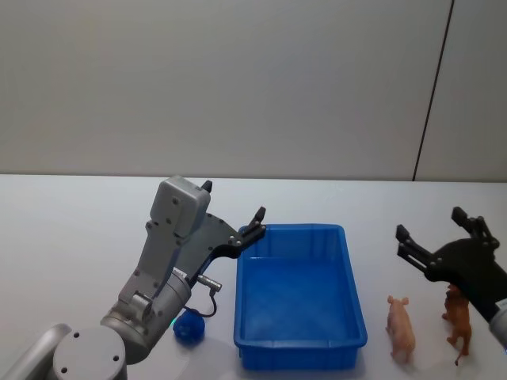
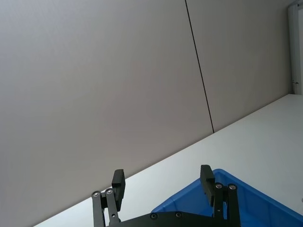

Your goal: Pick up the two dolls from the table and place them into the box.

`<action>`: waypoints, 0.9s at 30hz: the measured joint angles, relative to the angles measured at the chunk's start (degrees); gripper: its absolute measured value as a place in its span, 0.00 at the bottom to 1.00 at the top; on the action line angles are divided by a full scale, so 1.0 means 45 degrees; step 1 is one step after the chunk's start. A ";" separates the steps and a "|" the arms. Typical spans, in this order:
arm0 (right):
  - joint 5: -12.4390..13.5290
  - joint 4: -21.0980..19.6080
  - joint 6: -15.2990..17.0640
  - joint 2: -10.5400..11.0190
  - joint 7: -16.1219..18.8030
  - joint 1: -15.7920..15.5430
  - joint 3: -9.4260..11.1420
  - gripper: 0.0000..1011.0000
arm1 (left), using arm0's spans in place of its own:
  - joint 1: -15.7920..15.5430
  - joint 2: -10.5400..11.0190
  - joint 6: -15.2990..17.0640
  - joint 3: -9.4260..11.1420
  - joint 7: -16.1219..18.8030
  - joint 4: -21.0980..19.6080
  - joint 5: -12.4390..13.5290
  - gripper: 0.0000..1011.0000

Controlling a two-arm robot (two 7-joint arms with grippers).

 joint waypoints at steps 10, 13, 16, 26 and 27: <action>-0.0027 0.0553 0.0406 0.0627 0.0399 -0.0063 0.0443 0.99 | 0.0000 0.0000 0.0001 -0.0001 0.0000 -0.0001 0.0000 0.99; -0.0071 0.0753 0.0645 0.0761 0.0516 -0.0056 0.0541 0.99 | 0.0000 -0.0001 0.0000 0.0000 0.0000 0.0000 0.0000 0.99; -0.0118 0.0966 0.0935 0.0875 0.0606 -0.0030 0.0614 0.99 | 0.0000 0.0000 0.0000 0.0000 0.0000 0.0000 0.0000 0.99; -0.0189 0.1644 0.2185 0.1002 0.0784 0.0182 0.0733 0.99 | 0.0000 0.0000 0.0000 0.0000 0.0000 0.0000 0.0000 0.99; -0.0189 0.1644 0.2185 0.1002 0.0784 0.0182 0.0733 0.99 | 0.0000 0.0000 0.0000 0.0000 0.0000 0.0000 0.0000 0.99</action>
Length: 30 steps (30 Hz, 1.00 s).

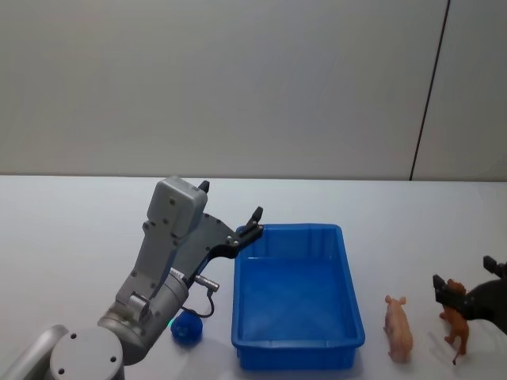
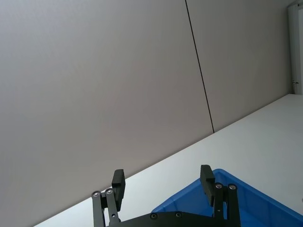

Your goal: Pick up the two dolls from the table and place them into the box.

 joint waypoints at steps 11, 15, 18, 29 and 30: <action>0.0098 0.0594 0.1414 -0.0109 0.0056 0.0294 -0.0005 0.99 | 0.0000 0.0000 0.0000 -0.0001 0.0000 -0.0001 0.0000 0.99; 0.0186 0.0749 0.1821 -0.0163 0.0064 0.0381 -0.0012 0.99 | 0.0000 0.0000 0.0000 0.0000 0.0000 0.0000 -0.0001 0.99; 0.0272 0.0858 0.2135 -0.0204 0.0088 0.0453 -0.0017 0.99 | 0.0000 -0.0001 0.0000 0.0000 0.0000 0.0000 0.0000 0.99; 0.0542 0.1311 0.3097 -0.0362 0.0253 0.0763 -0.0038 0.93 | 0.0000 0.0000 0.0000 -0.0001 0.0000 0.0000 -0.0001 0.99; 0.0560 0.1345 0.3159 -0.0375 0.0262 0.0789 -0.0040 0.89 | 0.0000 0.0000 0.0000 0.0000 0.0000 -0.0001 0.0000 0.99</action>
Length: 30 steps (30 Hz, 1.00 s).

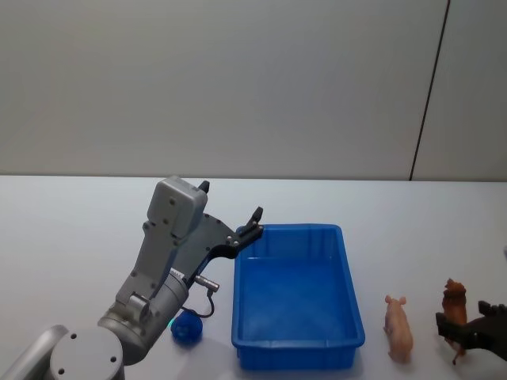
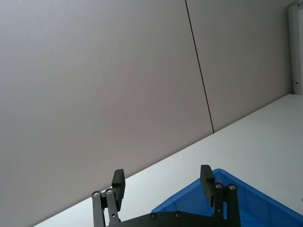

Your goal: Pick up the two dolls from the table and place them into the box.

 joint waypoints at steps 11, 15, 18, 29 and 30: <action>0.0206 0.0506 0.0567 -0.0193 0.0134 0.0409 -0.0036 0.61 | 0.0000 -0.0001 0.0000 -0.0001 0.0000 0.0000 -0.0001 0.99; 0.0258 0.0624 0.0626 -0.0239 0.0163 0.0522 -0.0039 0.48 | 0.0000 0.0000 0.0000 0.0000 0.0000 0.0000 -0.0001 0.99; 0.0272 0.0675 0.0601 -0.0268 0.0168 0.0592 -0.0035 0.39 | 0.0000 0.0000 0.0000 0.0000 0.0000 0.0000 -0.0001 0.99; 0.0215 0.0573 -0.0271 -0.0342 0.0040 0.0815 0.0029 0.38 | 0.0000 -0.0001 0.0000 0.0000 0.0000 0.0001 -0.0001 0.99; 0.0208 0.0553 -0.0308 -0.0346 0.0038 0.0829 0.0033 0.38 | 0.0000 0.0000 0.0000 0.0000 0.0000 0.0000 -0.0001 0.99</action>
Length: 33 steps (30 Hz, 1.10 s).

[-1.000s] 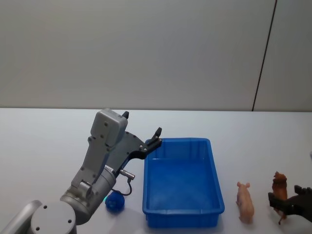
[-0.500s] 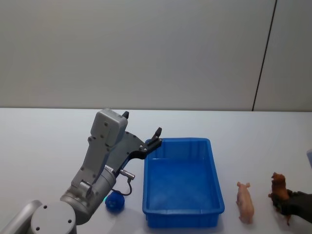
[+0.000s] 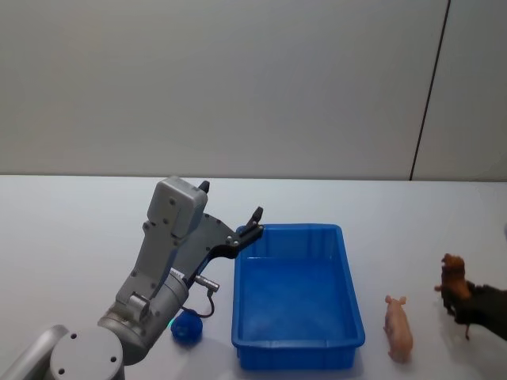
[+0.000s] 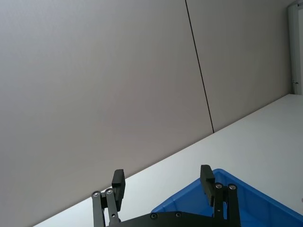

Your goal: Pick up the two dolls from the table and place them into the box.

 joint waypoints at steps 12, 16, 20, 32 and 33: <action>-0.0357 -0.0532 -0.1191 -0.0122 0.0370 0.0335 -0.0062 0.38 | 0.0000 0.0000 0.0000 0.0000 0.0000 0.0000 0.0000 0.99; -0.0539 -0.0704 -0.1523 -0.0202 0.0714 0.0465 -0.0158 0.38 | 0.0000 0.0000 0.0000 0.0000 0.0000 0.0000 0.0000 0.99; -0.0756 -0.0856 -0.1786 -0.0303 0.1070 0.0598 -0.0290 0.38 | 0.0000 0.0000 0.0000 0.0000 0.0000 0.0000 0.0000 0.99; -0.1619 -0.1026 -0.2068 -0.0813 0.2602 0.1039 -0.0987 0.38 | 0.0000 0.0000 0.0000 0.0000 0.0000 0.0000 0.0000 0.99; -0.1691 -0.1016 -0.2068 -0.0856 0.2690 0.1064 -0.1065 0.38 | 0.0001 0.0000 0.0000 0.0000 0.0000 0.0000 0.0000 0.99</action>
